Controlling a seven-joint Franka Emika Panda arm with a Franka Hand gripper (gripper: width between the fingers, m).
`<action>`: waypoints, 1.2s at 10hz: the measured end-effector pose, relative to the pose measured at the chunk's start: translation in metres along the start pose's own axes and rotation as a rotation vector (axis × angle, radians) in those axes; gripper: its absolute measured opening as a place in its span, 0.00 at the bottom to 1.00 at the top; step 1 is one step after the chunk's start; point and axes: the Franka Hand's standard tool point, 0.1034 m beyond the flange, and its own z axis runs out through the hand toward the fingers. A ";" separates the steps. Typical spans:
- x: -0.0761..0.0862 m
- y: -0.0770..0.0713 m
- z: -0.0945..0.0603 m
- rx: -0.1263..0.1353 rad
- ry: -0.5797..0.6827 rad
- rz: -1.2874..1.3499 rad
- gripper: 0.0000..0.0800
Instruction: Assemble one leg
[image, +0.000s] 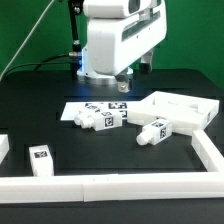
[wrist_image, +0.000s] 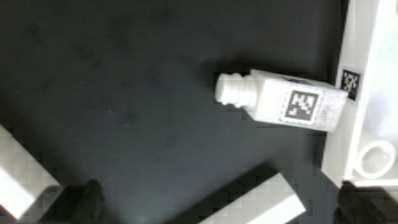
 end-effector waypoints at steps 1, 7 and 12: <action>-0.003 0.002 0.001 -0.004 0.001 0.012 0.81; -0.027 0.011 0.012 0.010 -0.013 0.049 0.81; 0.008 -0.025 0.036 0.002 -0.018 0.531 0.81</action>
Offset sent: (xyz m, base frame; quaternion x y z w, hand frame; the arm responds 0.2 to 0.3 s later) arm -0.0012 -0.0355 -0.0178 0.0705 0.0055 0.0076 0.9975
